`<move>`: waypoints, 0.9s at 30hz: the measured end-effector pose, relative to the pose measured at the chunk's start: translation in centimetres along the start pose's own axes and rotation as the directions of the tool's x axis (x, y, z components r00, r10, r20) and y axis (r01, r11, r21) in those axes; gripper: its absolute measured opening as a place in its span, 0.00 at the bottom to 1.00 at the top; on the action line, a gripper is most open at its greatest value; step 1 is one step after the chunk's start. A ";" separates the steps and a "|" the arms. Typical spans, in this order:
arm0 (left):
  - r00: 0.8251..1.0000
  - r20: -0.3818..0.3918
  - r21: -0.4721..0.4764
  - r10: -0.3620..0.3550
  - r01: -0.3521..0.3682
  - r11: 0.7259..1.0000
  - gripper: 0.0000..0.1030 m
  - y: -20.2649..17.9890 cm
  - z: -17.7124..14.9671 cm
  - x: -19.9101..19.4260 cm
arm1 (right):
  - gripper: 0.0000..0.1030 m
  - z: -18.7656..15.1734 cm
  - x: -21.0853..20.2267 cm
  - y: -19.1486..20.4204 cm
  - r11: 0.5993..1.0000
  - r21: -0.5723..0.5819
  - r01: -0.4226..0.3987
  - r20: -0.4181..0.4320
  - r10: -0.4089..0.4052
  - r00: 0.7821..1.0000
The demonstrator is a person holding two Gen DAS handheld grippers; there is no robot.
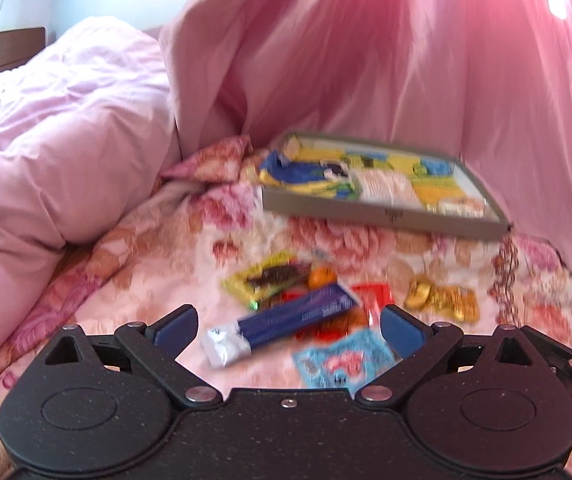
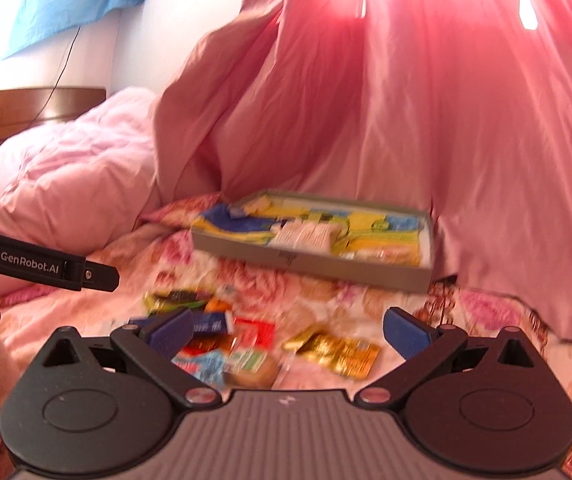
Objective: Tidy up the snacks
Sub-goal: 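Open both tools to release the snacks in the tray and withdraw, then grasp the blue fish-snack packet with the left tool while the right tool grasps the WUTANG pastry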
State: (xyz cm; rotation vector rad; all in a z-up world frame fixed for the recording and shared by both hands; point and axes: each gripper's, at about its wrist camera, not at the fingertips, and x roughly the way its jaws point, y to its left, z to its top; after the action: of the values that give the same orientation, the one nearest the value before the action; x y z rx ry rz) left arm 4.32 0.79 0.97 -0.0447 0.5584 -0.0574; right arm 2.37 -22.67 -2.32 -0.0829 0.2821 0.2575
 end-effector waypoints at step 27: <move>0.970 -0.239 0.054 -0.046 0.061 0.997 0.95 -0.4 -2.2 6.7 | 1.00 -2.8 5.6 0.2 0.992 -0.084 -0.098 -0.286 0.071 0.956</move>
State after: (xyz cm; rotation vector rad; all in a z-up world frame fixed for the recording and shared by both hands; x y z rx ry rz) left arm 8.83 -0.15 -4.38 0.0070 0.7950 -0.1336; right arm 6.78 -21.42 -6.59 -0.2055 0.5583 0.3453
